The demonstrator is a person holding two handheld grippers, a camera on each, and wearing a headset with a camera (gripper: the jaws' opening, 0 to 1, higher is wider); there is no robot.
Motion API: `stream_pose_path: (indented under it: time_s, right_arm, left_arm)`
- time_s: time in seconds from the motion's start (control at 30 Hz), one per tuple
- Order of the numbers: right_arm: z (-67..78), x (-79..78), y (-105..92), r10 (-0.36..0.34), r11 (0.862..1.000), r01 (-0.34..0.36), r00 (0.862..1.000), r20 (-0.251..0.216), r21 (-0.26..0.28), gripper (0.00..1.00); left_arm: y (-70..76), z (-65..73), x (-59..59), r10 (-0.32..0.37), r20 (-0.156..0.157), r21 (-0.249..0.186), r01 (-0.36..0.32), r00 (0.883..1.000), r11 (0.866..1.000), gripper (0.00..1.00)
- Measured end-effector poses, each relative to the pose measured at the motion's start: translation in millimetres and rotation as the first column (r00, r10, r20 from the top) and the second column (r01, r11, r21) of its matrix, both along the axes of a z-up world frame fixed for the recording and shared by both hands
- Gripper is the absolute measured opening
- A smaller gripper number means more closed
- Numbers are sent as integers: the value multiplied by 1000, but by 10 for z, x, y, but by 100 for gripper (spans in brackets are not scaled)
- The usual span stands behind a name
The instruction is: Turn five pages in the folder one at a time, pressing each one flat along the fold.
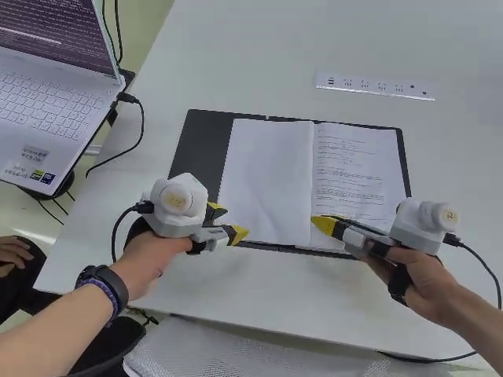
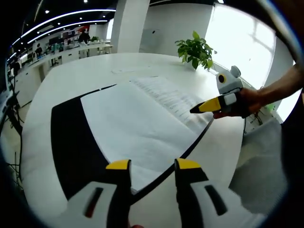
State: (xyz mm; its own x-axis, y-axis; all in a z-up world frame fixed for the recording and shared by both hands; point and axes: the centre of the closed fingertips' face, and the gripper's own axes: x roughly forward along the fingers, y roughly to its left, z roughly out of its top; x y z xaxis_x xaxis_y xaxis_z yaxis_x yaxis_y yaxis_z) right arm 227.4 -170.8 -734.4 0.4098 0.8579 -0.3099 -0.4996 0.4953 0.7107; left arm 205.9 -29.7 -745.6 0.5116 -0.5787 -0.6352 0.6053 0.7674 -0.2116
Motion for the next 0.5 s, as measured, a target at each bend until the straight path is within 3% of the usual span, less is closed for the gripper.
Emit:
stream_pose_path:
  time_s: [0.17,0.5]
  right_arm:
    - [77,61,-219,-15,997,19,998,62,-68,27]
    - [382,-49,-509,-64,988,83,988,142,-133,40]
  left_arm:
    - [21,78,-32,-13,18,8,13,1000,1000,38]
    - [96,278,-61,-25,57,15,24,998,1000,43]
